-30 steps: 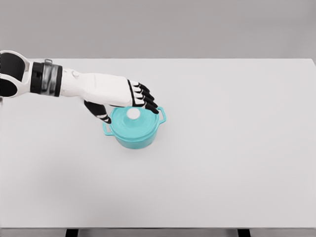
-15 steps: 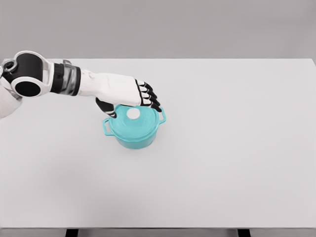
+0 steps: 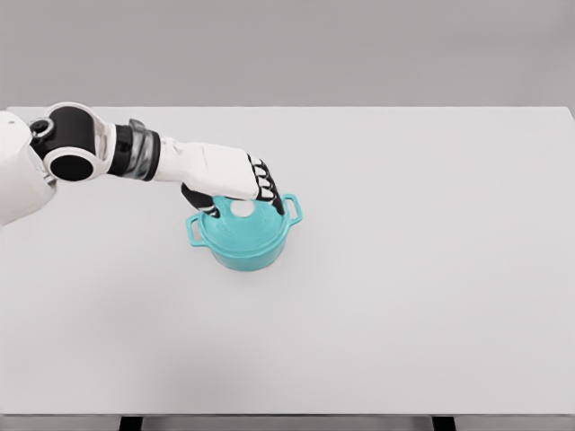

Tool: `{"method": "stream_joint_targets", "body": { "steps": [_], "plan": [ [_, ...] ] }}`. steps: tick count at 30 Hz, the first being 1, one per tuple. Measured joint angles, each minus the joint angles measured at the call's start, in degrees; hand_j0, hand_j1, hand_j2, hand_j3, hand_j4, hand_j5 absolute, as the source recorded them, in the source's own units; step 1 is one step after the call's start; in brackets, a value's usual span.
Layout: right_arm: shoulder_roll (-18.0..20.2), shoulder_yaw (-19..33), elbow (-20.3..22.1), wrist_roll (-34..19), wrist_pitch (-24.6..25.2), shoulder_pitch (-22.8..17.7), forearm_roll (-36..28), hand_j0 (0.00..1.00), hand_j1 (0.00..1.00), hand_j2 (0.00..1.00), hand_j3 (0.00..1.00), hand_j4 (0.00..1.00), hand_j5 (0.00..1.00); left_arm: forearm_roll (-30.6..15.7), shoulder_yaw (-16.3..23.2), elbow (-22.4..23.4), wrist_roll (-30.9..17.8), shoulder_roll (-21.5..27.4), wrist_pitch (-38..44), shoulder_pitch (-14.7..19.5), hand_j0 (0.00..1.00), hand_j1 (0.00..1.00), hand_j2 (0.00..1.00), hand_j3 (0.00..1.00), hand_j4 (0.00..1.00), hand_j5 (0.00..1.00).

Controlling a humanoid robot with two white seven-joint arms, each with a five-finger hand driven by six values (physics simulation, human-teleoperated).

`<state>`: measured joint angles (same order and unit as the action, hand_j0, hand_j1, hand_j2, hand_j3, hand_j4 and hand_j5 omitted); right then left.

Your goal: Open the lid of the pot with left arm

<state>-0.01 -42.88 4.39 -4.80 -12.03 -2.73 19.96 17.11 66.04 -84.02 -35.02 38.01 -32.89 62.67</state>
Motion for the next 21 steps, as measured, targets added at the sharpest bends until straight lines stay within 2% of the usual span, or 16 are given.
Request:
{"method": "stream_joint_targets", "body": {
  "steps": [3, 9, 12, 14, 21],
  "plan": [
    [0.00, 0.00, 0.00, 0.01, 0.00, 0.00, 0.00, 1.00, 1.00, 1.00, 1.00, 1.00, 1.00, 0.06, 0.24, 0.04, 0.00, -0.04, -0.01, 0.00, 0.78, 0.78, 0.78, 0.78, 0.78, 0.78],
    [0.00, 0.00, 0.00, -0.01, 0.00, 0.00, 0.00, 1.00, 1.00, 1.00, 1.00, 1.00, 1.00, 0.09, 0.72, 0.08, 0.00, -0.04, -0.08, 0.00, 0.76, 0.76, 0.76, 0.76, 0.76, 0.76],
    [0.00, 0.00, 0.00, -0.01, 0.00, 0.00, 0.00, 1.00, 1.00, 1.00, 1.00, 1.00, 1.00, 0.09, 0.87, 0.07, 0.00, -0.05, -0.09, -0.09, 0.72, 0.72, 0.72, 0.72, 0.72, 0.72],
    [0.00, 0.00, 0.00, 0.00, 0.00, 0.00, 0.00, 1.00, 1.00, 1.00, 1.00, 1.00, 1.00, 0.09, 0.93, 0.06, 0.00, -0.05, -0.10, 0.00, 0.65, 0.65, 0.65, 0.65, 0.65, 0.65],
    [0.00, 0.00, 0.00, 0.01, 0.00, 0.00, 0.00, 1.00, 1.00, 1.00, 1.00, 1.00, 1.00, 0.09, 1.07, 0.02, 0.00, 0.04, -0.27, -0.44, 0.57, 0.57, 0.57, 0.57, 0.57, 0.57]
  ]
}}
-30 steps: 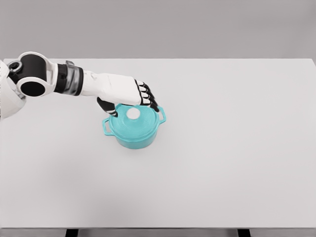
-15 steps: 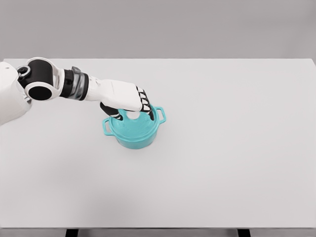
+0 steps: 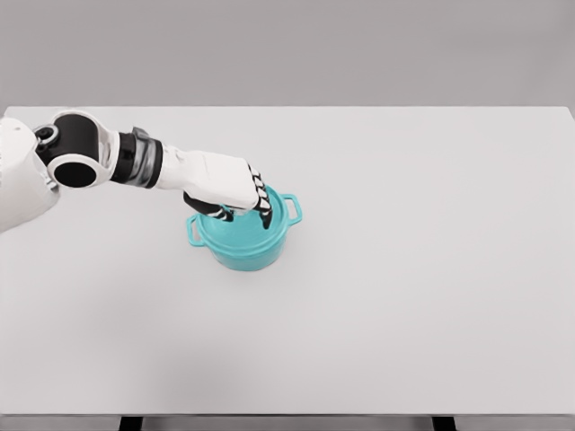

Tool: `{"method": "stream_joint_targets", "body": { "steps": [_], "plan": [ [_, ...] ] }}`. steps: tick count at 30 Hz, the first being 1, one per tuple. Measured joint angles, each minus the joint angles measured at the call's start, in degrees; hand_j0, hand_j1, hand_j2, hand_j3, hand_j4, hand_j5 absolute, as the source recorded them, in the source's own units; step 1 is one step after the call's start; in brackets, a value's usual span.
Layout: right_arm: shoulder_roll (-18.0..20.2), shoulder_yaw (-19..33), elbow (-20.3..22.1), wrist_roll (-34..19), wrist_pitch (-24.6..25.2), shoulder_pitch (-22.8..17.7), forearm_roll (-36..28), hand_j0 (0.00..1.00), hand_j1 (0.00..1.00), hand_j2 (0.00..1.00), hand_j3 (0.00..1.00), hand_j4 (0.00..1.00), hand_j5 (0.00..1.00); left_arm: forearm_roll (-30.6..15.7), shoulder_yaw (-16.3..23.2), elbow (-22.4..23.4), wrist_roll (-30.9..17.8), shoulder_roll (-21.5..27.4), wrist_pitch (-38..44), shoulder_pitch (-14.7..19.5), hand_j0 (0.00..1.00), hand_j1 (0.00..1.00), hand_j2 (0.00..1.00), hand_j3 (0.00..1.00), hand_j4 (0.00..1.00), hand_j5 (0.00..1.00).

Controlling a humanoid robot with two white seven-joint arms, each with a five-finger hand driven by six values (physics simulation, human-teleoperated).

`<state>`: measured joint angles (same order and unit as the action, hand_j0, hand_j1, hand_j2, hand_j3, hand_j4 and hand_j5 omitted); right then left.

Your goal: Open the lid of the pot with left arm

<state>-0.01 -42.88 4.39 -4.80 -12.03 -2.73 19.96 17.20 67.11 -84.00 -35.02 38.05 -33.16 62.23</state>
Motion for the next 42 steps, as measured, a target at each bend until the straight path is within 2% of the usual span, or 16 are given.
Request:
{"method": "stream_joint_targets", "body": {
  "steps": [12, 15, 21, 27, 33, 36, 38, 39, 40, 41, 42],
  "plan": [
    [0.00, 0.00, 0.00, -0.01, 0.00, 0.00, 0.00, 1.00, 1.00, 1.00, 1.00, 1.00, 1.00, 0.01, -0.09, -0.02, -0.01, 0.57, -0.28, 0.26, 0.45, 0.45, 0.45, 0.45, 0.45, 0.45],
    [0.00, 0.00, 0.00, -0.01, 0.00, 0.00, 0.00, 1.00, 1.00, 1.00, 1.00, 1.00, 1.00, -0.04, -0.21, -0.04, -0.02, 1.02, -0.31, 0.61, 0.44, 0.44, 0.44, 0.44, 0.44, 0.44],
    [0.00, 0.00, 0.00, -0.01, 0.00, 0.00, 0.00, 1.00, 1.00, 1.00, 1.00, 1.00, 1.00, 0.00, -0.68, -0.17, -0.04, 4.04, -0.40, 0.79, 0.44, 0.44, 0.44, 0.44, 0.44, 0.44],
    [0.00, 0.00, 0.00, 0.00, 0.00, 0.00, 0.00, 1.00, 1.00, 1.00, 1.00, 1.00, 1.00, 0.32, -1.19, -0.35, -0.02, 9.68, -0.47, 2.72, 0.44, 0.44, 0.44, 0.44, 0.44, 0.44],
    [0.00, 0.00, 0.00, 0.00, 0.00, 0.00, 0.00, 1.00, 1.00, 1.00, 1.00, 1.00, 1.00, 3.95, -1.46, 0.24, -0.03, 13.65, -0.17, 2.37, 0.43, 0.43, 0.43, 0.43, 0.43, 0.43],
    [0.00, 0.00, 0.00, -0.01, 0.00, 0.00, 0.00, 1.00, 1.00, 1.00, 1.00, 1.00, 1.00, 5.11, -1.63, 2.24, -0.03, 14.56, 0.09, 2.20, 0.43, 0.43, 0.43, 0.43, 0.43, 0.43],
    [0.00, 0.00, 0.00, 0.00, 0.00, -0.09, 0.00, 1.00, 1.00, 1.00, 1.00, 1.00, 1.00, 5.46, -1.69, 3.84, -0.03, 14.86, 0.15, 2.20, 0.49, 0.49, 0.49, 0.49, 0.49, 0.49],
    [0.00, 0.00, 0.00, 0.00, 0.00, 0.00, 0.00, 1.00, 1.00, 1.00, 1.00, 1.00, 1.00, 5.55, -1.72, 4.43, -0.02, 14.96, 0.17, 2.20, 0.63, 0.63, 0.63, 0.63, 0.63, 0.63],
    [0.00, 0.00, 0.00, -0.01, 0.00, 0.00, 0.00, 1.00, 1.00, 1.00, 1.00, 1.00, 1.00, 5.59, -1.77, 4.88, -0.02, 15.01, 0.24, 2.20, 0.72, 0.72, 0.72, 0.72, 0.72, 0.72],
    [0.00, 0.00, 0.00, -0.01, 0.00, 0.00, 0.00, 1.00, 1.00, 1.00, 1.00, 1.00, 1.00, 5.59, -1.82, 5.29, -0.02, 15.03, 0.31, 2.20, 0.89, 0.89, 0.89, 0.89, 0.89, 0.89],
    [0.00, 0.00, 0.00, -0.01, 0.00, 0.00, 0.00, 1.00, 1.00, 1.00, 1.00, 1.00, 1.00, 5.59, -1.87, 5.66, -0.02, 14.99, 0.36, 2.20, 0.96, 0.96, 0.96, 0.96, 0.96, 0.96]
  ]
}}
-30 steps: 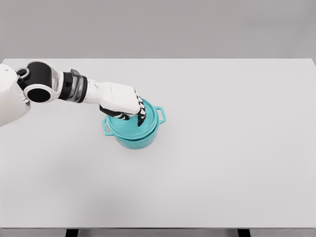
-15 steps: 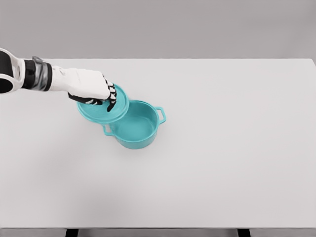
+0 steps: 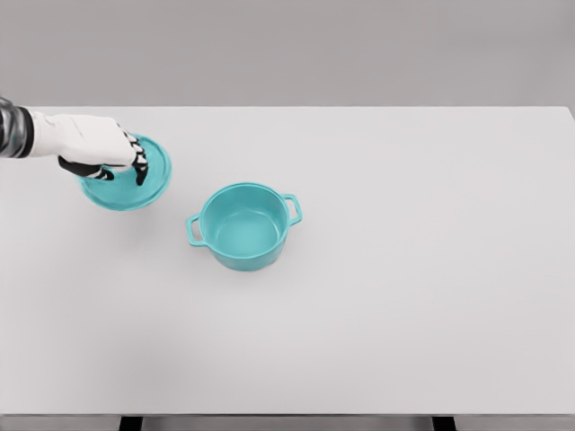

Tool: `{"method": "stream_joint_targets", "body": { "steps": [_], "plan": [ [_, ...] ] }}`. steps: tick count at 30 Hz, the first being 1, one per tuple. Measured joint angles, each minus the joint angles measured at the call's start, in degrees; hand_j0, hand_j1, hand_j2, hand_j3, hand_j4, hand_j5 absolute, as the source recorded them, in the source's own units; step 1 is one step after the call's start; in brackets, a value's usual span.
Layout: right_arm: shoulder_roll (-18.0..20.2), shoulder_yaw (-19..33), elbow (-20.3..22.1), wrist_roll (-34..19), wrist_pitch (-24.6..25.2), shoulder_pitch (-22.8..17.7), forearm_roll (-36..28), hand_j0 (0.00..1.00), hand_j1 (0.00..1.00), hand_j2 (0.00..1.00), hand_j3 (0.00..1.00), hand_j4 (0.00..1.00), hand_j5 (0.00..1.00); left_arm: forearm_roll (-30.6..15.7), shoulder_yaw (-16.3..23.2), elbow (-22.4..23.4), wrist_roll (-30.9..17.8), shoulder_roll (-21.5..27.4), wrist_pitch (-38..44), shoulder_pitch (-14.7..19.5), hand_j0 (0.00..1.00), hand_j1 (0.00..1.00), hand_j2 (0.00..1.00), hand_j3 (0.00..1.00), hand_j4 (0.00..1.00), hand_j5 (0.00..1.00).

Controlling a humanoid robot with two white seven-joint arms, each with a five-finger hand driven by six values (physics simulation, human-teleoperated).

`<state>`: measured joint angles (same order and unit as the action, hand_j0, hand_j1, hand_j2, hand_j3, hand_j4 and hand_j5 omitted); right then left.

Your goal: Open the lid of the pot with left arm

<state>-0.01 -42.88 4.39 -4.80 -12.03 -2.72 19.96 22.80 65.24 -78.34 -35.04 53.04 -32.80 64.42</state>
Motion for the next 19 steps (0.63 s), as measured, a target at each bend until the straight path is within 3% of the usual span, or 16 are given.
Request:
{"method": "stream_joint_targets", "body": {
  "steps": [2, 11, 14, 19],
  "plan": [
    [0.00, 0.00, 0.00, 0.00, 0.00, 0.00, 0.00, 1.00, 1.00, 1.00, 1.00, 1.00, 1.00, -0.05, -0.14, 0.50, 0.01, -0.15, 0.08, 0.00, 1.00, 1.00, 1.00, 1.00, 1.00, 1.00],
    [0.00, 0.00, 0.00, 0.01, 0.00, 0.00, 0.00, 1.00, 1.00, 1.00, 1.00, 1.00, 1.00, -0.42, -0.72, 1.70, 0.02, -0.79, 0.06, -0.09, 1.00, 1.00, 1.00, 1.00, 1.00, 1.00],
    [0.00, 0.00, 0.00, 0.01, 0.00, 0.00, 0.00, 1.00, 1.00, 1.00, 1.00, 1.00, 1.00, -1.14, -1.58, 2.17, 0.01, -0.33, -0.23, -1.84, 1.00, 1.00, 1.00, 1.00, 1.00, 1.00],
    [0.00, 0.00, 0.00, 0.00, 0.00, 0.00, 0.00, 1.00, 1.00, 1.00, 1.00, 1.00, 1.00, -5.97, -3.44, 11.77, 0.02, -0.10, -0.54, -3.78, 1.00, 1.00, 1.00, 1.00, 1.00, 1.00]
  ]
}}
